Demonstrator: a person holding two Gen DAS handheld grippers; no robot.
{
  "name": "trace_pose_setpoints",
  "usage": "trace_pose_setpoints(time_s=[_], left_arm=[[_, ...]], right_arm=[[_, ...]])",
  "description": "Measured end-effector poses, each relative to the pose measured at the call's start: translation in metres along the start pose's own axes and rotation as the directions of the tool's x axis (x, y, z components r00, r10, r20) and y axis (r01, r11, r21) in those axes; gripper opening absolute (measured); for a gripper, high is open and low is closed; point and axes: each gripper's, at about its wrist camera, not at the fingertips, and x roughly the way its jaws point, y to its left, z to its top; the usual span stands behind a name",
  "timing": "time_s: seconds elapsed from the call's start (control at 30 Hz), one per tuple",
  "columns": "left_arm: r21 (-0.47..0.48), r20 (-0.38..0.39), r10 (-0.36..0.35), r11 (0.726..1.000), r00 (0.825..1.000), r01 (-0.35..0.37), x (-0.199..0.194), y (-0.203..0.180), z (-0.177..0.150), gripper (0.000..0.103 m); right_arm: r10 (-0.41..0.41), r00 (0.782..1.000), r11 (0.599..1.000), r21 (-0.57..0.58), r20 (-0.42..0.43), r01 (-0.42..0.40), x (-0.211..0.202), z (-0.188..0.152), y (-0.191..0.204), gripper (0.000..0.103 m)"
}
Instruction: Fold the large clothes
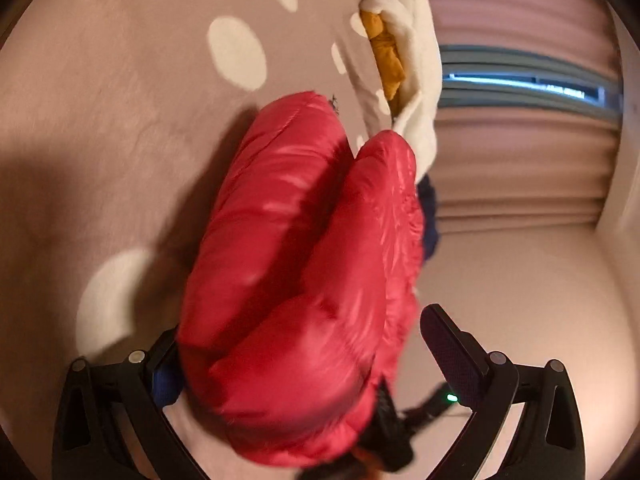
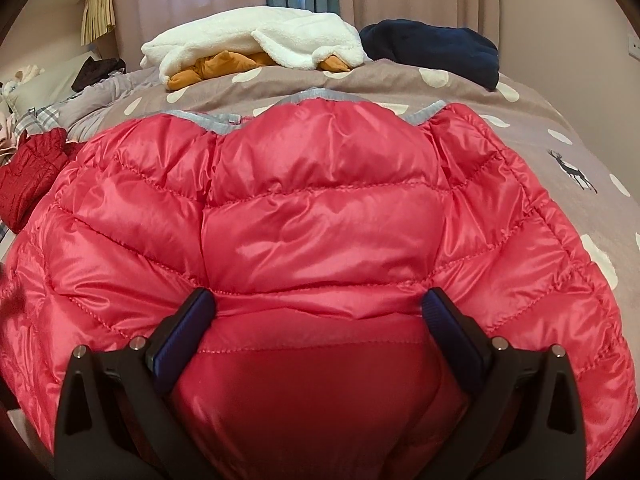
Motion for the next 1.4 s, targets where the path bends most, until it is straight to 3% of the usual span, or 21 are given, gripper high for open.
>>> trace_pose_setpoints(time_s=[0.1, 0.17, 0.27, 0.33, 0.47, 0.57, 0.7, 0.8, 0.9, 1.0, 1.1, 1.17, 1.2, 1.27, 1.33, 1.4], left_arm=[[0.007, -0.071, -0.018, 1.0, 0.997, 0.018, 0.009, -0.004, -0.012, 0.102], [0.077, -0.089, 0.029, 0.997, 0.996, -0.023, 0.021, -0.015, -0.026, 0.102], [0.154, 0.032, 0.107, 0.982, 0.994, -0.111, 0.03, -0.025, -0.037, 0.102], [0.193, 0.107, 0.145, 0.967, 0.984, -0.164, 0.035, -0.03, -0.041, 0.102], [0.252, 0.167, 0.185, 0.941, 0.968, -0.224, 0.042, -0.039, -0.048, 0.101], [0.208, 0.181, 0.188, 0.952, 0.965, -0.224, 0.038, -0.035, -0.044, 0.09], [0.119, 0.171, 0.152, 0.978, 0.973, -0.173, 0.03, -0.018, -0.03, 0.07], [0.132, 0.198, 0.15, 0.975, 0.969, -0.178, 0.03, -0.016, -0.027, 0.06], [0.204, 0.286, 0.197, 0.944, 0.938, -0.261, 0.034, -0.024, -0.037, 0.055], [0.218, 0.318, 0.219, 0.93, 0.922, -0.296, 0.031, -0.028, -0.039, 0.052], [0.212, 0.366, 0.244, 0.918, 0.898, -0.336, 0.022, -0.029, -0.039, 0.051], [0.233, 0.439, 0.279, 0.882, 0.854, -0.409, 0.018, -0.036, -0.036, 0.05], [0.224, 0.489, 0.298, 0.866, 0.82, -0.448, 0.013, -0.039, -0.036, 0.05], [0.184, 0.555, 0.318, 0.855, 0.769, -0.486, 0.0, -0.039, -0.038, 0.048], [0.146, 0.587, 0.337, 0.851, 0.736, -0.505, -0.01, -0.037, -0.035, 0.048], [0.126, 0.591, 0.345, 0.853, 0.729, -0.506, -0.012, -0.035, -0.028, 0.048]], right_arm=[[-0.002, 1.0, 1.0, 0.001, 0.003, 0.002, 0.0, 0.0, 0.0, 0.103], [-0.002, 1.0, 1.0, 0.002, 0.006, 0.002, -0.002, -0.001, 0.001, 0.103], [0.0, 1.0, 1.0, 0.004, 0.011, 0.0, -0.003, -0.001, 0.0, 0.103], [0.001, 1.0, 1.0, 0.005, 0.014, -0.001, -0.004, -0.002, 0.0, 0.103], [0.003, 1.0, 1.0, 0.009, 0.018, -0.004, -0.004, -0.003, 0.0, 0.103], [0.004, 1.0, 1.0, 0.009, 0.019, -0.004, -0.004, -0.002, 0.0, 0.103], [0.0, 1.0, 1.0, 0.006, 0.02, 0.0, -0.004, -0.003, 0.0, 0.103], [-0.011, 1.0, 1.0, 0.004, 0.027, 0.011, -0.005, -0.003, 0.002, 0.103], [-0.022, 0.999, 1.0, 0.007, 0.045, 0.022, -0.006, -0.004, 0.004, 0.103], [-0.001, 0.998, 0.999, 0.036, 0.058, -0.001, -0.017, -0.003, -0.002, 0.103], [-0.003, 0.995, 0.988, 0.152, 0.1, -0.013, -0.044, -0.001, -0.021, 0.103], [-0.044, 0.99, 0.973, 0.232, 0.136, 0.011, -0.066, 0.001, -0.042, 0.103], [-0.075, 0.986, 0.966, 0.257, 0.147, 0.035, -0.074, 0.001, -0.05, 0.103], [-0.144, 0.979, 0.946, 0.31, 0.148, 0.092, -0.086, -0.003, -0.069, 0.103], [-0.183, 0.982, 0.917, 0.368, 0.04, 0.156, -0.08, -0.012, -0.086, 0.103], [-0.072, 0.996, 0.874, 0.477, -0.056, 0.09, -0.068, -0.028, -0.102, 0.103]])
